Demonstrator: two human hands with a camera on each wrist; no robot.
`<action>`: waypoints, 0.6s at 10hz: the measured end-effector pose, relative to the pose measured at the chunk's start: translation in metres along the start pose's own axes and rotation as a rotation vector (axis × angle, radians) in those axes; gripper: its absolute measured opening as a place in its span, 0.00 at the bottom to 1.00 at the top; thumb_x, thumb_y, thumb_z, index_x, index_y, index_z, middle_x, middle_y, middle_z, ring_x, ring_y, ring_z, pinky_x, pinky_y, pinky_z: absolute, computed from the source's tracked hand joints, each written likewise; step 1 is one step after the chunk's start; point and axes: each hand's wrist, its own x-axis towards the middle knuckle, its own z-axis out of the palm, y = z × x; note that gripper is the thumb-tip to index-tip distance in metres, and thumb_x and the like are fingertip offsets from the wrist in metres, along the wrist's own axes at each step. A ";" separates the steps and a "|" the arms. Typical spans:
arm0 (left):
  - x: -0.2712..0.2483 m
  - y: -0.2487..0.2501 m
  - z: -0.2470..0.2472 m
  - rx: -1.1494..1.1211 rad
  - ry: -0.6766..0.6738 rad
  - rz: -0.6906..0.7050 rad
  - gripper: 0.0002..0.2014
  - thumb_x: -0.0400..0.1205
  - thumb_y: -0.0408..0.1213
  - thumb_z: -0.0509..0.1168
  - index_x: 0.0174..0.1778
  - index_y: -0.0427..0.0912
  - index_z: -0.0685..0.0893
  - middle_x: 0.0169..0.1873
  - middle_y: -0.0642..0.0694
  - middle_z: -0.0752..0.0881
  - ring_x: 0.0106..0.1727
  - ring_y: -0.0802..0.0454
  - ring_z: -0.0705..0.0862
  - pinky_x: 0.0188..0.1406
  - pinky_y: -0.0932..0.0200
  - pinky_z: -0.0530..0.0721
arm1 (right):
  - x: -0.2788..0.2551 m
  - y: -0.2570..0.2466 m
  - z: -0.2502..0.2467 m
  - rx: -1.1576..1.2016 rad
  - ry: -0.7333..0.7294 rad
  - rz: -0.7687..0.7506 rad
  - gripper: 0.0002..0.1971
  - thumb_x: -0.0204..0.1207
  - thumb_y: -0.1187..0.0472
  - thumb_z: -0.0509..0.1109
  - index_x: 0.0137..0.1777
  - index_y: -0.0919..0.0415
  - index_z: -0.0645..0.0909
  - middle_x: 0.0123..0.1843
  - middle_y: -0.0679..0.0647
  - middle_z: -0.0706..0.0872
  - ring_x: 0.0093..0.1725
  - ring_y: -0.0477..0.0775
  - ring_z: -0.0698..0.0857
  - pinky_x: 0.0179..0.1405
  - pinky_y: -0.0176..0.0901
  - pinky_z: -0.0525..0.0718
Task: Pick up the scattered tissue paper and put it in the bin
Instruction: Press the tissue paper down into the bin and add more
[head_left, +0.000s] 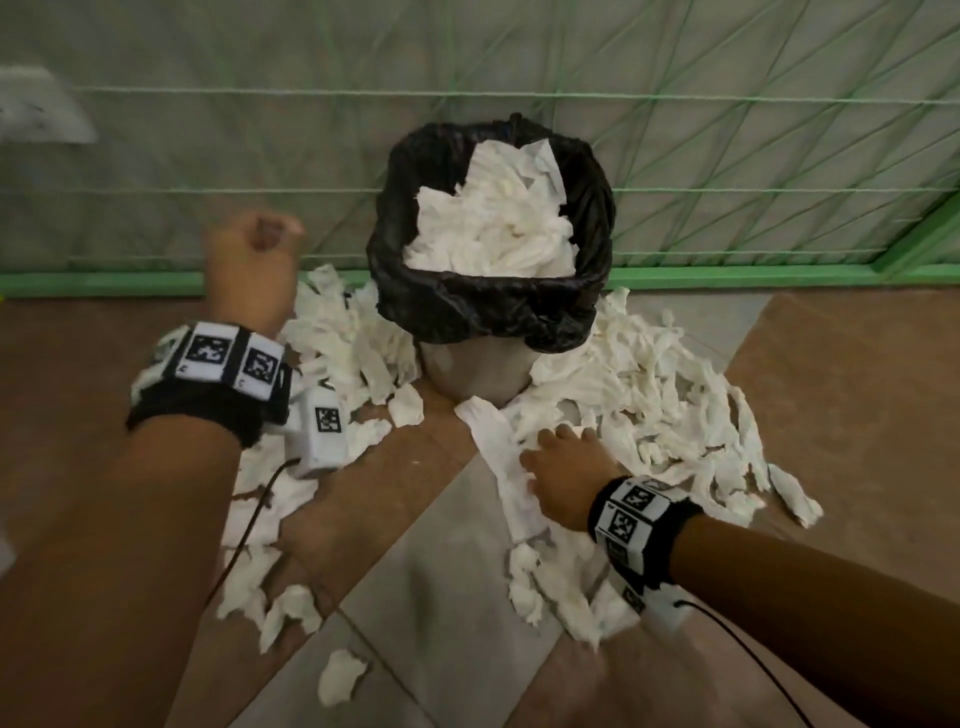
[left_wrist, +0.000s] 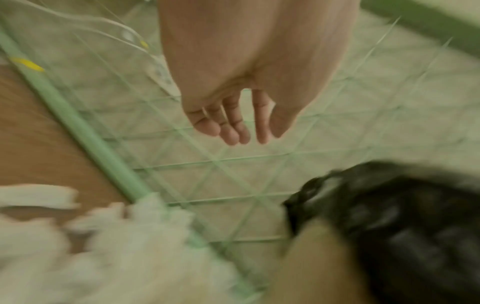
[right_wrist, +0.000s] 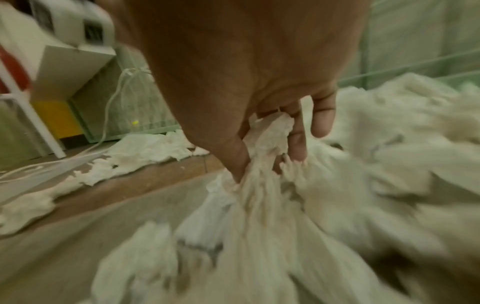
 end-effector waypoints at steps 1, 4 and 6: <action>-0.026 -0.101 -0.016 0.302 -0.316 -0.243 0.15 0.77 0.48 0.68 0.53 0.43 0.84 0.50 0.37 0.87 0.52 0.42 0.86 0.58 0.43 0.84 | -0.008 -0.010 -0.030 0.028 0.028 0.012 0.16 0.78 0.51 0.58 0.63 0.51 0.79 0.66 0.58 0.75 0.67 0.65 0.72 0.66 0.64 0.67; -0.125 -0.148 -0.008 0.833 -0.268 -0.222 0.24 0.87 0.51 0.51 0.70 0.39 0.77 0.74 0.34 0.66 0.75 0.34 0.64 0.74 0.34 0.66 | -0.050 -0.001 -0.159 0.371 -0.003 -0.218 0.05 0.72 0.61 0.67 0.35 0.55 0.78 0.36 0.57 0.87 0.29 0.56 0.88 0.30 0.50 0.87; -0.114 -0.118 -0.006 0.491 -0.107 -0.087 0.19 0.89 0.37 0.51 0.70 0.27 0.72 0.65 0.31 0.75 0.67 0.34 0.76 0.70 0.46 0.69 | -0.077 0.038 -0.240 0.614 0.240 -0.207 0.09 0.79 0.70 0.64 0.44 0.54 0.73 0.42 0.51 0.90 0.22 0.48 0.83 0.14 0.39 0.77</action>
